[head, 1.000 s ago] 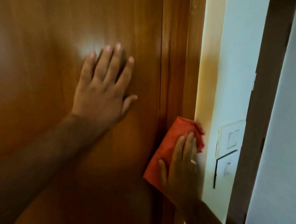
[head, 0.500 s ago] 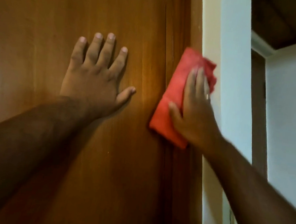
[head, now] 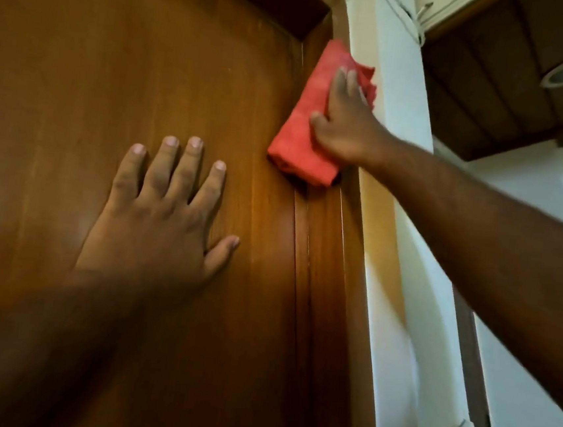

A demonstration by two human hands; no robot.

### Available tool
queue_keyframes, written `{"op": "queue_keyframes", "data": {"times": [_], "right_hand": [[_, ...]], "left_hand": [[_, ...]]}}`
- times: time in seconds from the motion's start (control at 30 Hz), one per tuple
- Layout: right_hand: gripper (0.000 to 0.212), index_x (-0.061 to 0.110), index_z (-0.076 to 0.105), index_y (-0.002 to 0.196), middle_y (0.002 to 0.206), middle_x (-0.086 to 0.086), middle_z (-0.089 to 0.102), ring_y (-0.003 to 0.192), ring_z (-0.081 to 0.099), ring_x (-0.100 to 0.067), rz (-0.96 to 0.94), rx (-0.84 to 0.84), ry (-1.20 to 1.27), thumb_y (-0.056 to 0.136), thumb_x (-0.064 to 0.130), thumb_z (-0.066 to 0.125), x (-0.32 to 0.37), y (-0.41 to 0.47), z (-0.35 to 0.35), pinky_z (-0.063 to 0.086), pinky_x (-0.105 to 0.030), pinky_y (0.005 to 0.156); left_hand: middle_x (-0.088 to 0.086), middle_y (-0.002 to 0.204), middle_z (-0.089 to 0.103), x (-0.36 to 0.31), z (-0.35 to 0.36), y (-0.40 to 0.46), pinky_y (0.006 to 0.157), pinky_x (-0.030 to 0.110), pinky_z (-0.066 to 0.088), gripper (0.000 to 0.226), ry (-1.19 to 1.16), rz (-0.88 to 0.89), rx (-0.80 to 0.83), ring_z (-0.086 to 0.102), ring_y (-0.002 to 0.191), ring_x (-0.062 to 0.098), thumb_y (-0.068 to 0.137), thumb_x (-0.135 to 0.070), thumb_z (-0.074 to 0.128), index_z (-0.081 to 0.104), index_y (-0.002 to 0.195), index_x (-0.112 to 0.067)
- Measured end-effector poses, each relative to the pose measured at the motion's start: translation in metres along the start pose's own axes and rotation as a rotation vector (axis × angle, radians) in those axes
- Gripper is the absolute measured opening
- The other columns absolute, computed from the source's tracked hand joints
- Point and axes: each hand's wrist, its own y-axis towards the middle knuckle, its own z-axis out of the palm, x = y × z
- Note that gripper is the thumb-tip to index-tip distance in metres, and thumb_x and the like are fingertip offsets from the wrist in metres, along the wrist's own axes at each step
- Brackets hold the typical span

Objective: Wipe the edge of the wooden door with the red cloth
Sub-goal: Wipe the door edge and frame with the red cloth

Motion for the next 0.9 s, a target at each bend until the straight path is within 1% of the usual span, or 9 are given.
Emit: {"op": "queue_keyframes", "data": {"times": [0.13, 0.27, 0.43, 0.53, 0.6, 0.7, 0.77, 0.83, 0.9], "right_hand": [[0.085, 0.005, -0.013, 0.153, 0.162, -0.019, -0.016, 0.149, -0.01, -0.038, 0.045, -0.035, 0.051, 0.098, 0.022, 0.05, 0.013, 0.039, -0.013, 0.005, -0.046, 0.12], [0.089, 0.008, -0.012, 0.154, 0.163, -0.017, -0.014, 0.15, -0.007, -0.037, -0.014, -0.058, 0.004, 0.095, 0.029, 0.051, 0.005, -0.014, 0.008, 0.009, -0.048, 0.118], [0.097, 0.011, -0.011, 0.154, 0.164, -0.016, -0.013, 0.149, -0.001, -0.042, -0.054, -0.006, -0.105, 0.091, 0.046, 0.054, -0.005, -0.091, 0.034, 0.024, -0.054, 0.113], [0.096, 0.011, -0.013, 0.153, 0.163, -0.017, -0.015, 0.149, -0.002, -0.042, -0.038, 0.036, -0.11, 0.092, 0.044, 0.053, -0.006, -0.078, 0.028, 0.022, -0.054, 0.114], [0.093, 0.01, -0.014, 0.153, 0.163, -0.018, -0.015, 0.149, -0.004, -0.041, -0.019, 0.027, -0.085, 0.095, 0.04, 0.052, -0.002, -0.046, 0.017, 0.018, -0.052, 0.116], [0.086, 0.006, -0.014, 0.153, 0.162, -0.019, -0.015, 0.15, -0.007, -0.037, 0.006, 0.004, -0.034, 0.098, 0.031, 0.047, 0.002, 0.011, -0.003, 0.009, -0.048, 0.119], [0.082, 0.005, -0.014, 0.153, 0.162, -0.02, -0.014, 0.15, -0.007, -0.035, 0.013, -0.012, -0.014, 0.1, 0.027, 0.045, 0.002, 0.042, -0.016, 0.007, -0.046, 0.121], [0.079, 0.005, -0.013, 0.153, 0.163, -0.019, -0.014, 0.15, -0.005, -0.035, 0.016, -0.031, -0.015, 0.1, 0.026, 0.043, 0.003, 0.065, -0.024, 0.007, -0.046, 0.122], [0.078, 0.007, -0.011, 0.154, 0.163, -0.018, -0.012, 0.151, -0.004, -0.035, 0.032, -0.069, -0.008, 0.1, 0.027, 0.042, 0.007, 0.082, -0.028, 0.007, -0.045, 0.122]], "left_hand": [[0.023, 0.165, 0.019, 0.001, -0.001, -0.001, 0.121, 0.06, 0.014, 0.091, -0.008, 0.007, -0.001, 0.016, 0.153, 0.04, 0.09, -0.071, 0.017, 0.026, 0.159, -0.014], [0.02, 0.167, 0.015, 0.001, -0.001, -0.001, 0.121, 0.058, 0.009, 0.091, -0.006, 0.002, 0.025, 0.013, 0.154, 0.038, 0.089, -0.071, 0.013, 0.022, 0.161, -0.016], [0.017, 0.169, -0.01, 0.003, -0.004, 0.001, 0.123, 0.055, -0.002, 0.091, -0.042, 0.003, 0.069, -0.008, 0.155, 0.035, 0.087, -0.073, -0.003, -0.005, 0.161, -0.02], [0.016, 0.168, -0.016, 0.01, -0.01, 0.007, 0.124, 0.054, -0.003, 0.091, -0.037, 0.025, 0.076, -0.013, 0.155, 0.034, 0.086, -0.074, -0.002, -0.013, 0.159, -0.021], [0.017, 0.169, -0.009, 0.03, -0.022, 0.02, 0.124, 0.054, 0.0, 0.094, 0.001, 0.019, 0.023, -0.007, 0.156, 0.034, 0.084, -0.074, -0.002, -0.006, 0.161, -0.02], [0.02, 0.168, 0.014, 0.087, -0.044, 0.05, 0.121, 0.054, 0.008, 0.095, 0.045, -0.131, -0.133, 0.011, 0.154, 0.037, 0.086, -0.077, 0.014, 0.018, 0.16, -0.018], [0.019, 0.167, 0.018, 0.13, -0.052, 0.064, 0.12, 0.056, 0.012, 0.102, 0.122, -0.206, -0.122, 0.015, 0.153, 0.038, 0.082, -0.084, 0.007, 0.019, 0.16, -0.02], [0.017, 0.167, 0.017, 0.158, -0.051, 0.068, 0.119, 0.057, 0.015, 0.107, 0.178, -0.201, -0.073, 0.016, 0.153, 0.038, 0.077, -0.089, -0.002, 0.015, 0.161, -0.024], [0.016, 0.168, 0.018, 0.163, -0.046, 0.065, 0.118, 0.057, 0.016, 0.105, 0.17, -0.183, -0.074, 0.017, 0.153, 0.038, 0.078, -0.089, -0.002, 0.015, 0.161, -0.026]]}}
